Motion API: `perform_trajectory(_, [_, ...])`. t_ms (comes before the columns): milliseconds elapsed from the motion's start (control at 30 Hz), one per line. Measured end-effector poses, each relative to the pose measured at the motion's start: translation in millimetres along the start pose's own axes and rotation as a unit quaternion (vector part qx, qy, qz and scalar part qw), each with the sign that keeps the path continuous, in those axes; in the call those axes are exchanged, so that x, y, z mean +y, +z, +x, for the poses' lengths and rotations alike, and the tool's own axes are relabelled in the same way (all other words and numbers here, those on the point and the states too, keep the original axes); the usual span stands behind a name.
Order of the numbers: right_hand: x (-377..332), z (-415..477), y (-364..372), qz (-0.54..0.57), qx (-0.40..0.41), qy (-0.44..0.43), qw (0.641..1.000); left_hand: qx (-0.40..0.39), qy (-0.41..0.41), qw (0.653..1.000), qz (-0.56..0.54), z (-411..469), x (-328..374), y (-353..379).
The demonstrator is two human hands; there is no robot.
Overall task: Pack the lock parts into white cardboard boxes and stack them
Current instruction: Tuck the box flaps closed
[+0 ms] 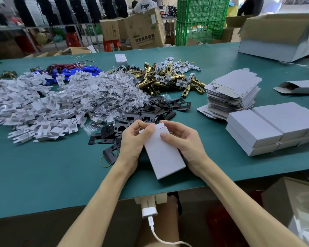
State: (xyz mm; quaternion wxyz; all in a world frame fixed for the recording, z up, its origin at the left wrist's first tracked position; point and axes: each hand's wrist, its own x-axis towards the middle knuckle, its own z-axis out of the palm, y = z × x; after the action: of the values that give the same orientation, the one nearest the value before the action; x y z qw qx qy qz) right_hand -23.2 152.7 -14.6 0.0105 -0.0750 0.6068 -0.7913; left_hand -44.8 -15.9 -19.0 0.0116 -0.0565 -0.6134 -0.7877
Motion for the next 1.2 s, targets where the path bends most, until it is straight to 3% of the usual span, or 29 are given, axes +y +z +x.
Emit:
perform_trajectory(900, [-1.5,-1.5,1.5,0.022,0.012,0.007,1.000,-0.015,-0.044,0.999,-0.008,1.5,3.9,-2.1])
perform_trajectory(1200, [-3.2,-4.7,3.4,0.001,0.073,0.002,0.997,-0.023,-0.012,0.999,0.044,-3.2,5.0,2.5])
